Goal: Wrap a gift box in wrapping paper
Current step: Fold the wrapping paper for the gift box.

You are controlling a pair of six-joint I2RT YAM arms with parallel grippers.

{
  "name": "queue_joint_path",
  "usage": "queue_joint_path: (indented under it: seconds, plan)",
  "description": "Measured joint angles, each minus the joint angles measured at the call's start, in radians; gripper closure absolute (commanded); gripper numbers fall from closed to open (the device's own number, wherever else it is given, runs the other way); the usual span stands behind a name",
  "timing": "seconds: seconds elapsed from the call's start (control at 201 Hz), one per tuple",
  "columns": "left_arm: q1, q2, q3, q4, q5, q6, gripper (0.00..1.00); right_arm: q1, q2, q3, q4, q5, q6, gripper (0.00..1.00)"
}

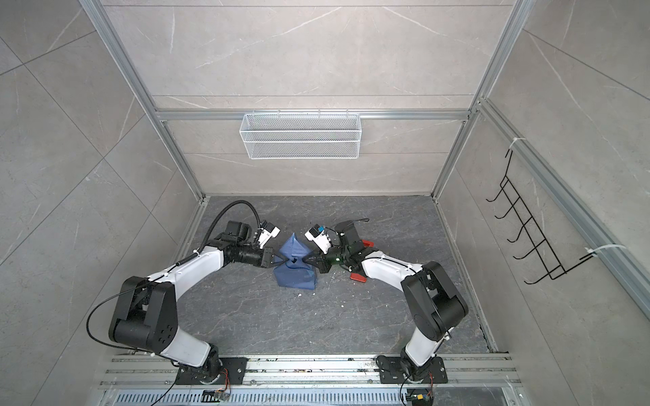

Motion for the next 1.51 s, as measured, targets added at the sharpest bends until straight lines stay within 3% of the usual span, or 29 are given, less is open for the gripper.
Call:
queue_joint_path:
  seconds: [0.443,0.603,0.782,1.076,1.514]
  plan:
    - [0.000,0.001,0.006,-0.013,0.001,0.013,1.00,-0.011,0.112,0.117,-0.090,-0.127,-0.062,1.00]
    - [0.000,0.006,0.022,-0.038,0.014,0.023,1.00,-0.013,0.123,0.146,-0.153,-0.132,-0.116,1.00]
    - [0.000,0.015,0.081,-0.055,0.110,0.027,1.00,-0.015,0.125,0.167,-0.210,-0.131,-0.175,1.00]
    - [-0.010,0.095,0.184,-0.061,0.193,0.018,1.00,-0.017,0.133,0.182,-0.233,-0.136,-0.196,1.00]
    - [-0.039,0.183,0.180,-0.081,0.163,0.022,1.00,-0.019,0.132,0.185,-0.248,-0.142,-0.227,1.00]
